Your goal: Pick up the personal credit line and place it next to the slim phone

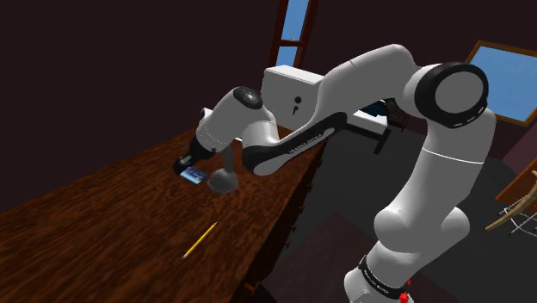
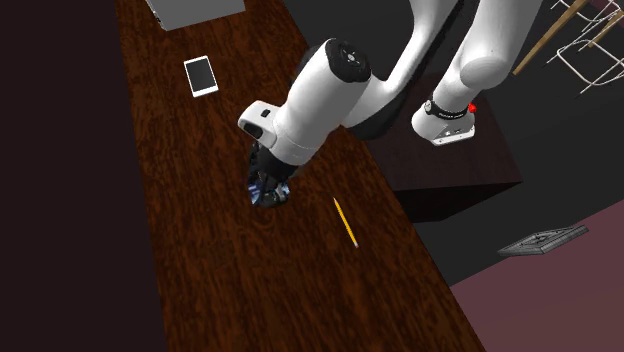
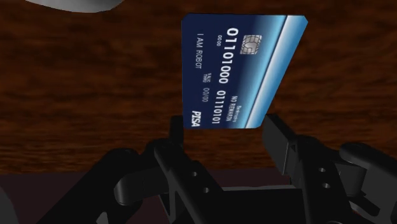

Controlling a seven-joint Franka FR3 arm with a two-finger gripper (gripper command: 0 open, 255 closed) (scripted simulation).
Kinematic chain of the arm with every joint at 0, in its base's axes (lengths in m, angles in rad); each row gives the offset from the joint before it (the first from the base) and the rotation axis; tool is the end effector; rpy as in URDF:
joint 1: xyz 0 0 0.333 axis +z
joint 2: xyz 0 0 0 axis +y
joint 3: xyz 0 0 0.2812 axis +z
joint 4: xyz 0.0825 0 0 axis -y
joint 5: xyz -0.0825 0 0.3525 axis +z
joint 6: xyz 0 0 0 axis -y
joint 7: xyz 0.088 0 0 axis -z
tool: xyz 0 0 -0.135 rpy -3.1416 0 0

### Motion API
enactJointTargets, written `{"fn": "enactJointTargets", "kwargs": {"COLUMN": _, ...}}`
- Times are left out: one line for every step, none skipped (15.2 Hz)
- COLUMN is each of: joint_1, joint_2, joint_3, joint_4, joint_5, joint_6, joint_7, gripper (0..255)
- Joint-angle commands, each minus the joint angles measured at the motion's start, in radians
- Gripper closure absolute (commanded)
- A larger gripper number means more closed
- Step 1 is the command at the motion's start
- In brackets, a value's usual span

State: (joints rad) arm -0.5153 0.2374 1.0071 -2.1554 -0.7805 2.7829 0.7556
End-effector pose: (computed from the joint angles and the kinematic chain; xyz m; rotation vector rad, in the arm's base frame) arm 0.4995 0.2829 0.3536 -2.8827 -0.4857 -0.8671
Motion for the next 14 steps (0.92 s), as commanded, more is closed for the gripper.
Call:
{"fn": "enactJointTargets", "kwargs": {"joint_1": -0.019, "joint_2": 0.044, "joint_3": -0.014, "joint_4": 0.040, "joint_5": -0.001, "joint_6": -0.011, "joint_7": -0.055, "gripper": 255}}
{"fn": "enactJointTargets", "kwargs": {"joint_1": -0.027, "joint_2": 0.064, "joint_3": -0.021, "joint_4": 0.058, "joint_5": -0.002, "joint_6": -0.014, "joint_7": -0.079, "gripper": 255}}
{"fn": "enactJointTargets", "kwargs": {"joint_1": -0.035, "joint_2": 0.085, "joint_3": -0.028, "joint_4": 0.077, "joint_5": -0.002, "joint_6": -0.019, "joint_7": -0.103, "gripper": 255}}
{"fn": "enactJointTargets", "kwargs": {"joint_1": -0.044, "joint_2": 0.107, "joint_3": -0.032, "joint_4": 0.097, "joint_5": -0.005, "joint_6": -0.025, "joint_7": -0.126, "gripper": 255}}
{"fn": "enactJointTargets", "kwargs": {"joint_1": -0.050, "joint_2": 0.128, "joint_3": -0.038, "joint_4": 0.118, "joint_5": -0.005, "joint_6": -0.031, "joint_7": -0.150, "gripper": 255}}
{"fn": "enactJointTargets", "kwargs": {"joint_1": -0.056, "joint_2": 0.150, "joint_3": -0.044, "joint_4": 0.140, "joint_5": -0.005, "joint_6": -0.037, "joint_7": -0.174, "gripper": 255}}
{"fn": "enactJointTargets", "kwargs": {"joint_1": -0.063, "joint_2": 0.173, "joint_3": -0.049, "joint_4": 0.164, "joint_5": -0.005, "joint_6": -0.045, "joint_7": -0.199, "gripper": 255}}
{"fn": "enactJointTargets", "kwargs": {"joint_1": -0.067, "joint_2": 0.196, "joint_3": -0.054, "joint_4": 0.188, "joint_5": -0.004, "joint_6": -0.054, "joint_7": -0.223, "gripper": 255}}
{"fn": "enactJointTargets", "kwargs": {"joint_1": -0.072, "joint_2": 0.219, "joint_3": -0.059, "joint_4": 0.214, "joint_5": -0.004, "joint_6": -0.063, "joint_7": -0.248, "gripper": 255}}
{"fn": "enactJointTargets", "kwargs": {"joint_1": -0.075, "joint_2": 0.243, "joint_3": -0.064, "joint_4": 0.240, "joint_5": -0.002, "joint_6": -0.072, "joint_7": -0.273, "gripper": 255}}
{"fn": "enactJointTargets", "kwargs": {"joint_1": -0.078, "joint_2": 0.267, "joint_3": -0.069, "joint_4": 0.268, "joint_5": -0.001, "joint_6": -0.083, "joint_7": -0.298, "gripper": 255}}
{"fn": "enactJointTargets", "kwargs": {"joint_1": -0.080, "joint_2": 0.291, "joint_3": -0.073, "joint_4": 0.297, "joint_5": 0.001, "joint_6": -0.094, "joint_7": -0.324, "gripper": 255}}
{"fn": "enactJointTargets", "kwargs": {"joint_1": -0.081, "joint_2": 0.315, "joint_3": -0.078, "joint_4": 0.328, "joint_5": 0.004, "joint_6": -0.105, "joint_7": -0.350, "gripper": 255}}
{"fn": "enactJointTargets", "kwargs": {"joint_1": -0.082, "joint_2": 0.340, "joint_3": -0.082, "joint_4": 0.359, "joint_5": 0.006, "joint_6": -0.118, "joint_7": -0.376, "gripper": 255}}
